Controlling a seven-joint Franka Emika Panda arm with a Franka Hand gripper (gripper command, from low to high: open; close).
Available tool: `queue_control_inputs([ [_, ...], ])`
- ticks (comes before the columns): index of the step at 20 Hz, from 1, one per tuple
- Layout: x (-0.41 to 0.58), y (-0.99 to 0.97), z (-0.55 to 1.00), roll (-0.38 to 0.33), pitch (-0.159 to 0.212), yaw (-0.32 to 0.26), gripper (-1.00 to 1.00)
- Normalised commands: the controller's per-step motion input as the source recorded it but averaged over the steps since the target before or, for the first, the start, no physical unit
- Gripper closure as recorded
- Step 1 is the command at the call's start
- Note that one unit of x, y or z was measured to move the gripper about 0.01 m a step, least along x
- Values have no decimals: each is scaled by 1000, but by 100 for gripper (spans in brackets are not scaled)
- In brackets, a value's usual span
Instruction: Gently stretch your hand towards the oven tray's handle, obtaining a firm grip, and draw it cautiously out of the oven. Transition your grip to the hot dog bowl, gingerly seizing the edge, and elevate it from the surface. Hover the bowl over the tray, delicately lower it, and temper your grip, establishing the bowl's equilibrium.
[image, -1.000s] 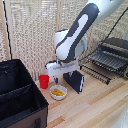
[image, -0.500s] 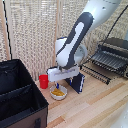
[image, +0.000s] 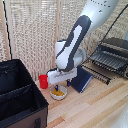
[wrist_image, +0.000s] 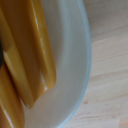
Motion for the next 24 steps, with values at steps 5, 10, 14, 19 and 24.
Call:
queue_control_inputs([
  [5,-46,-17,-236,115,49,64,100],
  [10,-205,-310,-308,91,63,117,100],
  [14,-269,-446,-274,113,59,158,100],
  [19,-194,-295,-183,125,23,141,100],
  [24,-8,-42,-65,43,-1,92,100],
])
